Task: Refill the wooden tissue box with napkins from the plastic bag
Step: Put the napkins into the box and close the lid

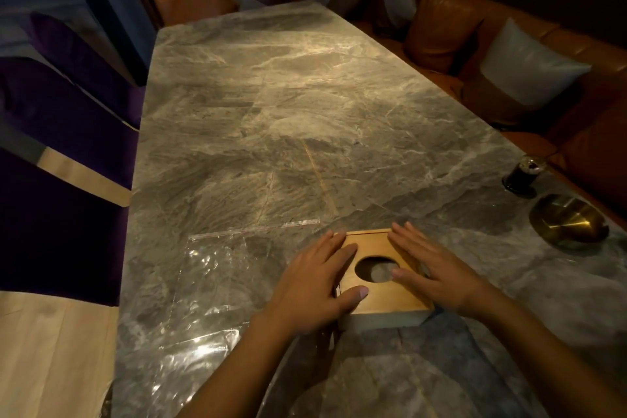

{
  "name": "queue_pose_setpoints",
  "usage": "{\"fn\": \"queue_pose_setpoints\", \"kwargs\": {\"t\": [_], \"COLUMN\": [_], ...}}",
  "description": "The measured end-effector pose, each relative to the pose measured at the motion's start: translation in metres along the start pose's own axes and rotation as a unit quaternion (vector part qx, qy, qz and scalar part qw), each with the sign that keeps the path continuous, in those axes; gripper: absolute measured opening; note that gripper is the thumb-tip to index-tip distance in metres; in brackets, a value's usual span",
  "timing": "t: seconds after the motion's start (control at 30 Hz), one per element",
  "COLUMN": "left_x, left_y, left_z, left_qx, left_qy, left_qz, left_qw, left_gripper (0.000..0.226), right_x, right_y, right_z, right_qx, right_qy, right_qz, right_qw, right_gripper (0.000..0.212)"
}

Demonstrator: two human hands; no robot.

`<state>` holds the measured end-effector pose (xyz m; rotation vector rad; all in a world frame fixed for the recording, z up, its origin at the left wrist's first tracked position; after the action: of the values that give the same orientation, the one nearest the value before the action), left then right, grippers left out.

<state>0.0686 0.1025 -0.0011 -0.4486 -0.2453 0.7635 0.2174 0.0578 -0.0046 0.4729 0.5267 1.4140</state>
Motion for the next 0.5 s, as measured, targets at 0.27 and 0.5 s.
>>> {"fn": "queue_pose_setpoints", "kwargs": {"t": [0.27,0.5], "left_x": [-0.001,0.001], "left_y": [-0.001,0.005], "left_z": [0.0,0.023], "left_qx": [0.026,0.029], "left_qy": [0.001,-0.042], "left_qz": [-0.013,0.001], "left_qw": [1.0,0.999], "left_gripper": [0.08,0.065], "right_x": [-0.002,0.008], "right_y": [0.006,0.037], "right_z": [0.0,0.015], "right_qx": [-0.099,-0.174], "right_qy": [0.001,-0.044], "right_qz": [-0.004,-0.016], "right_qw": [0.995,0.984], "right_gripper": [0.067,0.044]}}
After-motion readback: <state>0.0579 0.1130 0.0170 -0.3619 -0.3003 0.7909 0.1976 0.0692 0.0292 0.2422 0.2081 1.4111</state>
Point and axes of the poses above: each hand's wrist, its own x-axis towards the middle knuckle, its own z-axis out of the back of the hand, y = z × x, the point moved 9 cm from there along x, towards the middle knuckle, and after that the axes turned 10 degrees about -y, right-handed, at the moved point
